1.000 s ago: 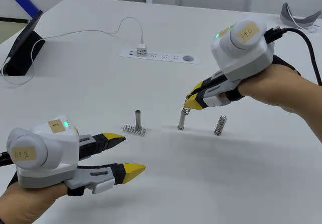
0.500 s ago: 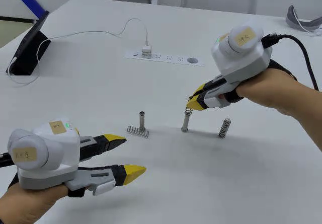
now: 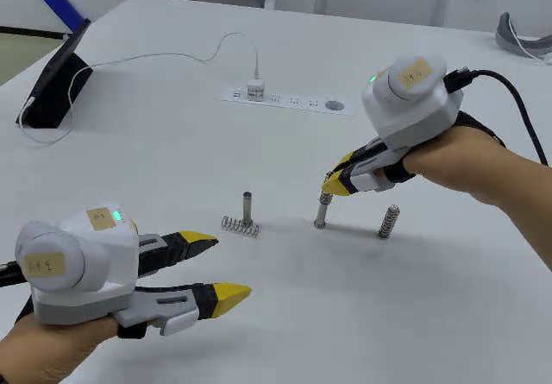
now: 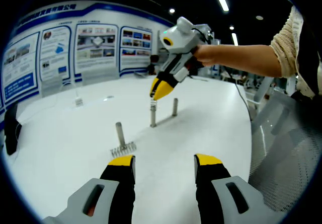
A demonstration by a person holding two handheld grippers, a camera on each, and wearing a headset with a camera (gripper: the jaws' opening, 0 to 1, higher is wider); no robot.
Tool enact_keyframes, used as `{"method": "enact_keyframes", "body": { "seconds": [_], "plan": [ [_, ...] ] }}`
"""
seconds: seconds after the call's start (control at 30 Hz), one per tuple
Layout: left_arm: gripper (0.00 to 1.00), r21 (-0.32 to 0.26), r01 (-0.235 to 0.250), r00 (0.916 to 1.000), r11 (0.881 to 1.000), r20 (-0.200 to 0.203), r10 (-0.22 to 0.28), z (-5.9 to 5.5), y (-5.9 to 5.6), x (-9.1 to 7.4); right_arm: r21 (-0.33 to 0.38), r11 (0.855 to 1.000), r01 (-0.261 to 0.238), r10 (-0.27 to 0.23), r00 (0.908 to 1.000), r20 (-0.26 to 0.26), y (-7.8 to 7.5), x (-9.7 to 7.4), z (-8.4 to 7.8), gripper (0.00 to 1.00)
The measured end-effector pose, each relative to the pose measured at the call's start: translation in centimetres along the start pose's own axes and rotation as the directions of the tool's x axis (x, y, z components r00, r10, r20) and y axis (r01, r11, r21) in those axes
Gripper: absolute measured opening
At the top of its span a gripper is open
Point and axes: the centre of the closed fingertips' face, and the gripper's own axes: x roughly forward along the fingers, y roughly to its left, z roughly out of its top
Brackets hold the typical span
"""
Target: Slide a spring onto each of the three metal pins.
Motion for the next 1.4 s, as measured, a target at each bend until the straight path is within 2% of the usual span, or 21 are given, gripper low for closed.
{"method": "enact_keyframes", "body": {
  "seconds": [0.73, 1.03, 1.4],
  "plan": [
    [0.47, -0.006, -0.002, 1.0000, 1.000, -0.002, 0.002, -0.2, 0.2, 0.1, 0.041, 0.999, -0.027, 0.029, 0.9985, -0.046, 0.5, 2.3, -2.1, 0.12],
    [0.47, -0.009, -0.005, 1.0000, 1.000, -0.002, 0.005, -0.2, 0.3, 0.0, 0.031, 0.999, -0.013, 0.015, 0.9972, -0.073, 0.4, 3.2, -2.9, 0.12],
    [0.47, -0.010, -0.009, 1.0000, 1.000, 0.001, 0.009, -0.2, 0.3, 0.0, 0.031, 0.999, -0.013, 0.015, 0.9973, -0.071, 0.4, 3.2, -2.9, 0.13]
  ]
}}
